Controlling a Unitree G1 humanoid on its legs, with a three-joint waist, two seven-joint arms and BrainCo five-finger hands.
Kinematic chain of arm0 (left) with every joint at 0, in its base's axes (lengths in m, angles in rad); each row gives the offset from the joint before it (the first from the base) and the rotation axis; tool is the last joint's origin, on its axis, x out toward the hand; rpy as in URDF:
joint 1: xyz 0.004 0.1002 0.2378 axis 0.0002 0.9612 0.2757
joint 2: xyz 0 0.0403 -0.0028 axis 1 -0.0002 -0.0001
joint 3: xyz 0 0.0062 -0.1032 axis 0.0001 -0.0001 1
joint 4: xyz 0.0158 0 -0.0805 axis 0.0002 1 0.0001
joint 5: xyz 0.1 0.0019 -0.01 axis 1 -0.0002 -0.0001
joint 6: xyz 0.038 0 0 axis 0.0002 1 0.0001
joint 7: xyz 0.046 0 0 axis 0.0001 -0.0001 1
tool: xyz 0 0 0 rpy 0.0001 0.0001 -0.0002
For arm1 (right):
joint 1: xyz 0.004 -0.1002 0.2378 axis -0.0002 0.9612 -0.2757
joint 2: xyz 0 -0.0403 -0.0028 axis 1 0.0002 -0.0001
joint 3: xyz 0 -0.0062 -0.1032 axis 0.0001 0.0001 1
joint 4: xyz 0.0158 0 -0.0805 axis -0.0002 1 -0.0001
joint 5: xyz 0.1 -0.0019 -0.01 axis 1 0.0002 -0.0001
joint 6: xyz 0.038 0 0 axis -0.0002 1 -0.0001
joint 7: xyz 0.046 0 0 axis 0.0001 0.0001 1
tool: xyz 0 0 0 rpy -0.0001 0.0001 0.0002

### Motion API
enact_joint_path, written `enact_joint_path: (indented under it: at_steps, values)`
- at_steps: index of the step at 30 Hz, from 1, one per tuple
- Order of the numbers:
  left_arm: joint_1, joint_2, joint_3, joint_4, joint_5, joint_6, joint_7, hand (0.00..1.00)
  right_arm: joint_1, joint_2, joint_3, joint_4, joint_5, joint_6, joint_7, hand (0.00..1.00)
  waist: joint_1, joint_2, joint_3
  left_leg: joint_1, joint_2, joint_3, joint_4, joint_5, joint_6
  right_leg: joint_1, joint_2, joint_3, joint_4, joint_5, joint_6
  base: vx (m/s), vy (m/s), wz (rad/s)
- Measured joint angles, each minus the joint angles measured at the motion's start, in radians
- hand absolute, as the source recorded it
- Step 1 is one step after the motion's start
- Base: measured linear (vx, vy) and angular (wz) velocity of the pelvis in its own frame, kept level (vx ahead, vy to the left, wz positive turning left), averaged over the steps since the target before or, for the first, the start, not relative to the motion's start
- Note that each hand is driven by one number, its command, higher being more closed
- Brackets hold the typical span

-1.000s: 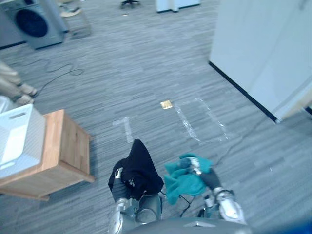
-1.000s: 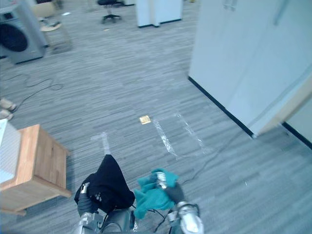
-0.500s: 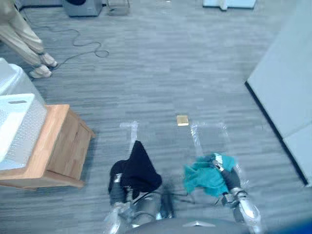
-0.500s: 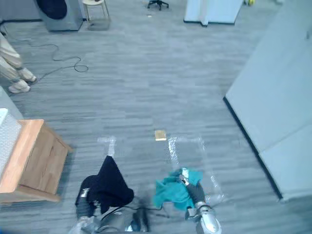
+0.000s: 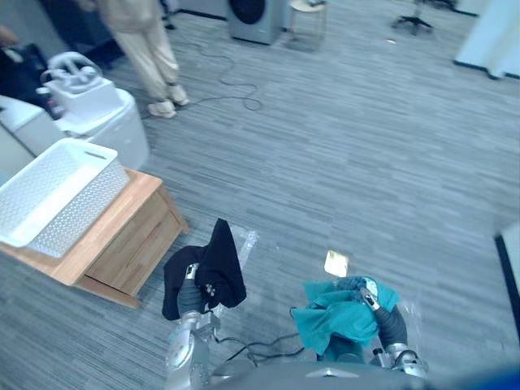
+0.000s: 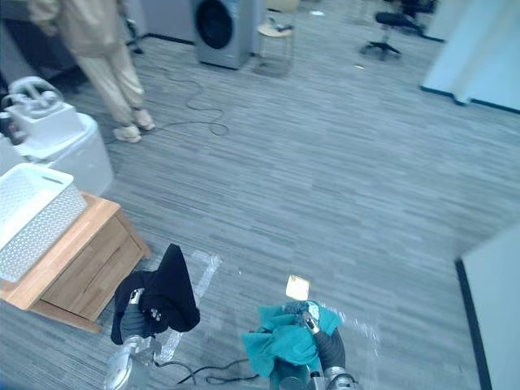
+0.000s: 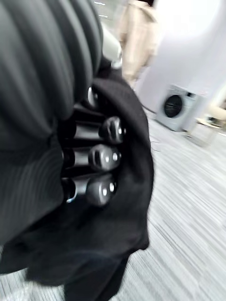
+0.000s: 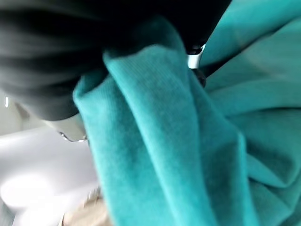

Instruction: Tidy the bed and pick cloth on bed and put in laundry

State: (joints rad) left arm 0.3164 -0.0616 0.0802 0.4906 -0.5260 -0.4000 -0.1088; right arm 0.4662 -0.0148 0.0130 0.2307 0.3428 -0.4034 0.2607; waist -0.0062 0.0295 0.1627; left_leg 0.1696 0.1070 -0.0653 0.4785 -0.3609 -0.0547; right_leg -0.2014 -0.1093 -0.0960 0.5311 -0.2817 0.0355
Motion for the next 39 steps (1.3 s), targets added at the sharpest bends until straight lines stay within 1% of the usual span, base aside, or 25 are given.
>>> enact_joint_path:
  at_steps: [3,7,10,11,12,13,14,15,16,17,18,19,20,22,24,25,26,27,28,30,32,35,36,37,39]
  values:
    - [0.042,-0.007,0.012,-0.008,-0.02,0.002,-0.02,1.0,0.002,-0.006,0.009,-0.026,-0.005,0.007,0.003,1.0,0.009,0.022,0.01,-0.186,0.097,0.072,0.393,0.115,-0.017,0.122,0.007,-0.116,-0.018,-0.078,-0.038,0.29,-0.353,0.89]
    - [0.101,-0.007,0.015,-0.094,-0.022,0.002,-0.04,1.0,0.0,-0.007,0.006,-0.061,-0.012,0.012,0.01,1.0,0.039,0.019,0.009,-0.33,0.165,0.275,0.541,0.042,-0.013,0.273,0.004,-0.227,-0.122,-0.105,-0.04,0.25,-0.219,0.8]
    - [0.101,-0.008,0.028,-0.122,-0.072,0.005,-0.042,1.0,-0.039,-0.007,-0.006,-0.044,-0.013,0.015,0.013,1.0,0.056,0.012,0.005,-0.336,0.145,0.485,0.266,0.02,0.008,0.348,-0.027,-0.345,-0.174,-0.099,-0.038,0.34,-0.072,0.8]
    - [0.102,-0.011,0.029,-0.113,-0.094,0.008,-0.045,1.0,-0.047,-0.008,-0.016,-0.026,-0.014,0.017,0.011,1.0,0.053,0.019,-0.004,-0.318,0.101,0.519,0.087,0.101,0.017,0.374,-0.039,-0.387,-0.17,-0.086,-0.016,0.31,-0.009,0.98]
    - [0.109,-0.003,0.033,-0.096,-0.104,0.012,-0.046,1.0,-0.058,-0.01,-0.031,0.013,-0.015,0.018,0.011,1.0,0.051,0.012,-0.019,-0.288,0.055,0.527,-0.032,0.143,0.094,0.385,-0.043,-0.391,-0.164,-0.073,-0.001,0.46,-0.038,1.52]
    - [0.096,0.018,0.039,-0.056,-0.123,0.024,-0.045,1.0,-0.078,0.007,-0.047,0.095,-0.016,0.028,0.004,1.0,0.049,-0.04,-0.056,-0.232,-0.034,0.519,-0.186,0.235,0.128,0.379,-0.083,-0.392,-0.145,-0.039,0.039,0.4,-0.07,1.29]
    - [0.089,0.012,0.038,-0.043,-0.13,0.024,-0.046,1.0,-0.09,-0.006,-0.051,0.125,-0.022,0.029,0.001,1.0,0.053,-0.026,-0.06,-0.211,-0.035,0.499,-0.258,0.264,0.128,0.332,-0.088,-0.382,-0.062,-0.005,0.053,0.43,-0.109,1.17]
    - [0.063,-0.016,0.055,-0.019,-0.131,0.023,-0.047,1.0,-0.128,-0.022,-0.05,0.153,-0.047,0.03,0.0,1.0,0.054,0.019,-0.037,-0.19,0.004,0.462,-0.302,0.284,0.112,0.303,-0.046,-0.383,-0.101,-0.051,0.037,0.31,-0.106,0.54]
    - [0.056,-0.02,0.065,-0.007,-0.132,0.023,-0.047,1.0,-0.137,-0.024,-0.047,0.157,-0.054,0.031,0.001,1.0,0.056,0.031,-0.029,-0.185,0.018,0.46,-0.303,0.287,0.112,0.303,-0.029,-0.382,-0.167,-0.05,0.037,0.24,-0.131,0.48]
    - [0.06,0.004,0.089,0.016,-0.131,0.023,-0.05,1.0,-0.145,-0.009,-0.035,0.154,-0.061,0.033,0.001,1.0,0.062,0.002,-0.026,-0.188,0.006,0.471,-0.264,0.297,0.111,0.339,-0.028,-0.384,-0.462,0.096,0.042,0.19,-0.146,0.43]
    - [0.055,0.021,0.095,0.03,-0.13,0.023,-0.056,1.0,-0.155,0.007,-0.036,0.148,-0.062,0.032,0.002,1.0,0.055,-0.028,-0.01,-0.207,-0.013,0.474,-0.209,0.283,0.095,0.36,-0.069,-0.388,-0.478,0.202,0.053,0.26,-0.208,0.68]
    - [0.071,0.01,0.076,0.074,-0.13,0.028,-0.076,1.0,-0.126,-0.007,-0.05,0.154,-0.062,0.033,0.002,1.0,0.057,-0.018,-0.05,-0.174,-0.042,0.476,-0.325,0.299,0.059,0.393,-0.071,-0.405,-0.476,0.198,0.054,0.21,-0.128,0.58]
    - [0.08,-0.001,0.077,0.071,-0.13,0.028,-0.086,1.0,-0.121,-0.017,-0.054,0.148,-0.062,0.033,0.002,1.0,0.06,-0.003,-0.062,-0.162,-0.051,0.48,-0.375,0.343,0.062,0.396,-0.068,-0.405,-0.468,0.183,0.06,0.2,-0.065,0.35]
    - [0.091,-0.003,0.081,0.084,-0.13,0.033,-0.094,1.0,-0.123,-0.031,-0.059,0.151,-0.063,0.035,0.003,1.0,0.065,-0.001,-0.067,-0.132,-0.081,0.477,-0.412,0.285,0.075,0.363,-0.13,-0.41,-0.304,0.069,0.108,0.26,0.034,0.38]
    - [0.092,-0.004,0.081,0.086,-0.119,0.04,-0.092,1.0,-0.128,-0.035,-0.059,0.149,-0.075,0.041,0.0,1.0,0.062,-0.005,-0.066,-0.123,-0.104,0.446,-0.415,0.252,0.074,0.284,-0.197,-0.384,-0.085,0.033,0.118,0.24,0.068,0.6]
    - [0.091,0.014,0.08,0.078,-0.107,0.044,-0.091,1.0,-0.127,-0.024,-0.048,0.148,-0.081,0.046,-0.009,1.0,0.05,-0.039,-0.052,-0.094,-0.147,0.4,-0.423,0.232,0.088,0.176,-0.287,-0.307,0.213,0.066,0.066,0.21,0.089,0.76]
    - [0.098,0.025,0.078,0.078,-0.107,0.044,-0.091,1.0,-0.125,-0.021,-0.042,0.148,-0.081,0.048,-0.011,1.0,0.043,-0.054,-0.048,-0.084,-0.159,0.379,-0.423,0.227,0.092,0.153,-0.301,-0.268,0.28,0.095,0.061,0.33,0.071,1.24]
    - [0.098,0.05,0.076,0.076,-0.085,0.049,-0.086,1.0,-0.106,-0.002,-0.026,0.148,-0.084,0.049,-0.021,1.0,0.019,-0.085,-0.049,-0.057,-0.178,0.31,-0.421,0.216,0.107,0.096,-0.305,-0.16,0.424,0.229,0.091,0.25,0.032,1.08]
    - [0.092,0.056,0.072,0.072,-0.08,0.05,-0.085,1.0,-0.099,0.002,-0.023,0.148,-0.085,0.048,-0.028,1.0,0.011,-0.072,-0.051,-0.046,-0.176,0.282,-0.419,0.211,0.11,0.08,-0.288,-0.128,0.459,0.232,0.101,0.37,-0.013,1.35]
    - [0.08,0.078,0.044,0.042,-0.071,0.053,-0.084,1.0,-0.094,0.005,0.008,0.133,-0.094,0.045,-0.052,1.0,-0.004,-0.087,-0.051,-0.047,-0.139,0.192,-0.391,0.19,0.1,-0.029,-0.162,-0.025,0.474,0.023,0.072,0.4,-0.134,1.22]
    - [0.054,0.081,0.035,0.037,-0.071,0.063,-0.086,1.0,-0.094,0.005,0.012,0.108,-0.093,0.041,-0.073,1.0,-0.006,-0.075,-0.044,-0.037,-0.11,0.137,-0.392,0.178,0.086,-0.097,-0.088,0.008,0.377,-0.014,0.05,0.33,-0.19,1.06]
    - [0.048,0.085,0.012,-0.013,-0.072,0.071,-0.089,1.0,-0.069,0.005,0.053,0.022,-0.09,0.041,-0.093,1.0,-0.014,-0.072,-0.043,-0.011,-0.07,0.085,-0.349,0.126,0.047,-0.118,0.019,0.122,0.011,0.038,0.074,0.34,-0.266,0.95]
    - [0.045,0.095,-0.007,-0.029,-0.07,0.079,-0.098,1.0,-0.042,0.004,0.071,-0.024,-0.082,0.037,-0.098,1.0,-0.021,-0.079,-0.035,-0.001,-0.06,0.079,-0.293,0.06,0.001,-0.069,0.03,0.141,-0.108,0.156,0.019,0.53,-0.389,0.94]
    - [0.044,0.076,-0.024,-0.037,-0.068,0.096,-0.101,1.0,-0.052,-0.013,0.073,-0.026,-0.075,0.04,-0.102,1.0,-0.018,-0.042,-0.037,0.004,-0.027,0.094,-0.277,0.052,-0.005,-0.047,0.048,0.109,-0.109,0.151,0.008,0.38,-0.268,0.58]
    - [0.057,0.068,-0.048,-0.082,-0.047,0.098,-0.121,1.0,-0.063,-0.012,0.073,-0.057,-0.07,0.041,-0.106,1.0,-0.01,-0.031,-0.033,0.006,-0.016,0.129,-0.248,0.064,0.005,-0.048,0.049,0.095,-0.057,0.101,-0.013,0.31,-0.184,0.28]
